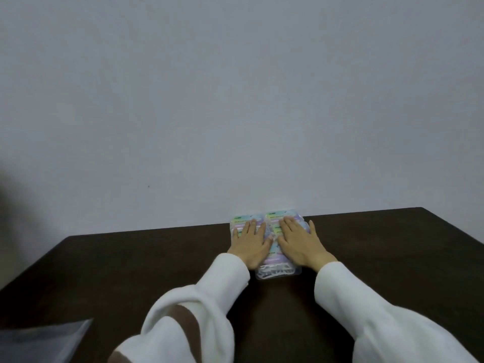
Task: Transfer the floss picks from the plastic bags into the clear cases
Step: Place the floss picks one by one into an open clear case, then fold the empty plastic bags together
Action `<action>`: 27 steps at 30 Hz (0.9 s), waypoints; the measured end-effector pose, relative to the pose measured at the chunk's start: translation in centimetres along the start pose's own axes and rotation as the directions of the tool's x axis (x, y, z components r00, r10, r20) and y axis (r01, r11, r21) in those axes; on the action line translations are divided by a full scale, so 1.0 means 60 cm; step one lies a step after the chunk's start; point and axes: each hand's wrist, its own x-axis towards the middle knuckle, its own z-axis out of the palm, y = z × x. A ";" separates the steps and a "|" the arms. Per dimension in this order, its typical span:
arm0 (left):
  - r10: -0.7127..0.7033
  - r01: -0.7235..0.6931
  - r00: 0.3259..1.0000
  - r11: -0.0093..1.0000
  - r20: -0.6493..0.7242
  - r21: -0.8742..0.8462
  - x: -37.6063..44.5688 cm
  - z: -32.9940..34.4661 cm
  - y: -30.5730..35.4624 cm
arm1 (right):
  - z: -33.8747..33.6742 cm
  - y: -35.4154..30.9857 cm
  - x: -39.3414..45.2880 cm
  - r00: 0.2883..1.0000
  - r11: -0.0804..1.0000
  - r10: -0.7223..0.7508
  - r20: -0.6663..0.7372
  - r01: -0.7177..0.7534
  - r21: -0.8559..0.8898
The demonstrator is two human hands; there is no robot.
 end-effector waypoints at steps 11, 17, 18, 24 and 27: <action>-0.005 0.005 1.000 1.000 -0.029 -0.016 0.001 -0.006 -0.063 | 0.012 -0.058 0.032 0.999 1.000 0.020 -0.036 -0.020 0.007; 0.002 -0.003 1.000 1.000 -0.017 -0.002 0.005 -0.009 -0.066 | 0.007 -0.067 0.040 0.999 1.000 0.022 -0.029 -0.023 -0.017; 0.002 -0.002 0.999 1.000 -0.032 0.009 0.002 -0.010 -0.064 | 0.004 -0.070 0.039 1.000 1.000 0.001 -0.031 -0.001 -0.024; -0.044 0.036 0.991 0.997 -0.128 -0.068 -0.033 -0.025 -0.075 | -0.004 -0.099 0.025 0.987 0.989 -0.143 -0.071 0.145 0.030; -0.059 0.054 0.988 0.998 -0.141 -0.041 -0.070 -0.036 -0.103 | -0.005 -0.133 0.014 0.978 0.980 -0.188 -0.096 0.193 0.051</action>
